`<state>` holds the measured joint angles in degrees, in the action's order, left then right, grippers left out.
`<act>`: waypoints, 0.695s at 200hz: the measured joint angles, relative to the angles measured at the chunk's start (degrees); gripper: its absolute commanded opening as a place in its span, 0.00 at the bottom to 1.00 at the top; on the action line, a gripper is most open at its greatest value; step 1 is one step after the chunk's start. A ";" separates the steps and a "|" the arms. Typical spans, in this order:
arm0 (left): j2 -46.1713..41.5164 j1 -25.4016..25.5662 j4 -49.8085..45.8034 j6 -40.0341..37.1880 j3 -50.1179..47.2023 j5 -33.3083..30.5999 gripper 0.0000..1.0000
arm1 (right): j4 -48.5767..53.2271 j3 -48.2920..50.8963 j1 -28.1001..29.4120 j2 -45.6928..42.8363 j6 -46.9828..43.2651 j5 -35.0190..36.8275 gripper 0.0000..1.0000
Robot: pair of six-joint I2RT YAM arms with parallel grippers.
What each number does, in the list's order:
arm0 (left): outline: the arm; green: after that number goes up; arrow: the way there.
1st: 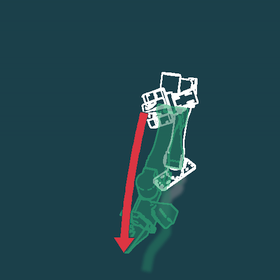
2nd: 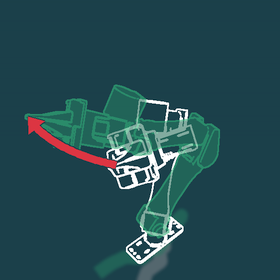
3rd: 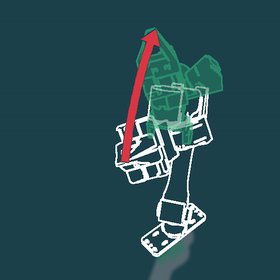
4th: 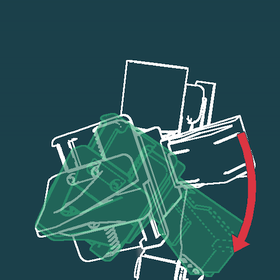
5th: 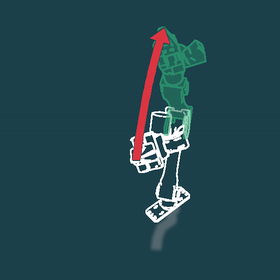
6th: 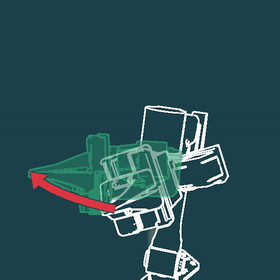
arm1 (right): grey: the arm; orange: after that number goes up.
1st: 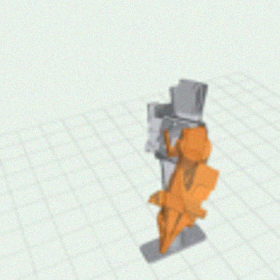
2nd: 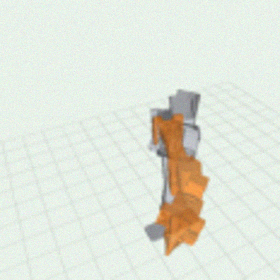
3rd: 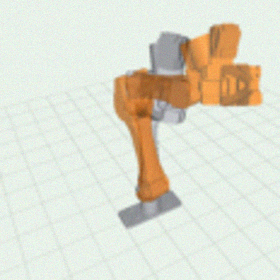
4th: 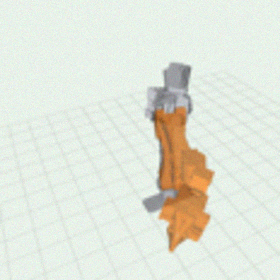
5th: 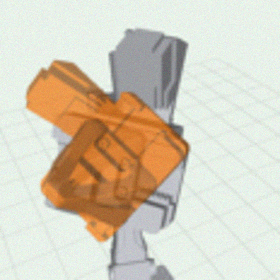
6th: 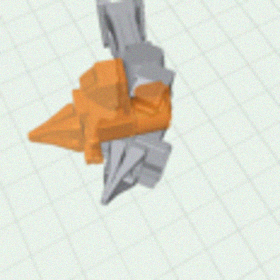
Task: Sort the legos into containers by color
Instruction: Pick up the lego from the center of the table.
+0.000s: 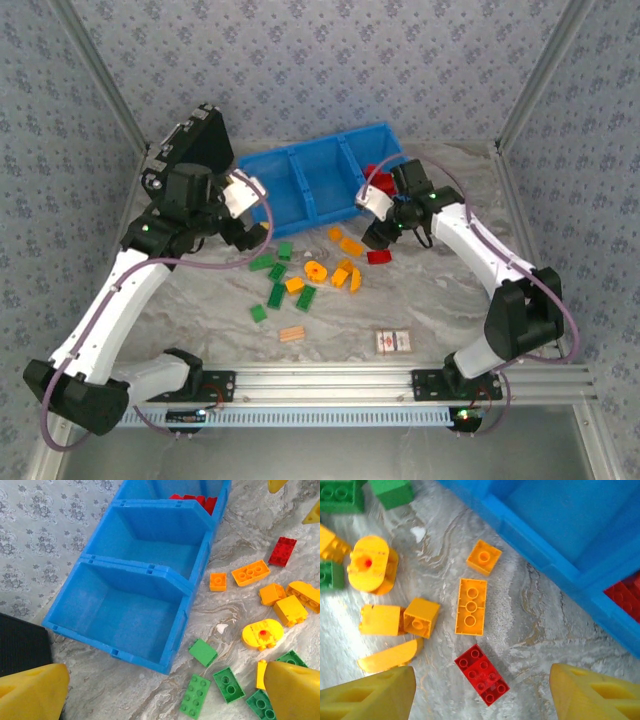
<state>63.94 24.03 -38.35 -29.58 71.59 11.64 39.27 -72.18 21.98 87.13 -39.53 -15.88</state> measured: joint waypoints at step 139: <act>-8.02 -0.96 4.37 -7.48 -6.47 -7.02 1.00 | 0.79 3.10 1.68 15.65 -25.05 9.97 0.76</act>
<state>55.92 23.07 -33.98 -37.06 65.12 4.62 40.05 -69.08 23.66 102.78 -64.58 -5.91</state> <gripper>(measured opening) 0.998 0.754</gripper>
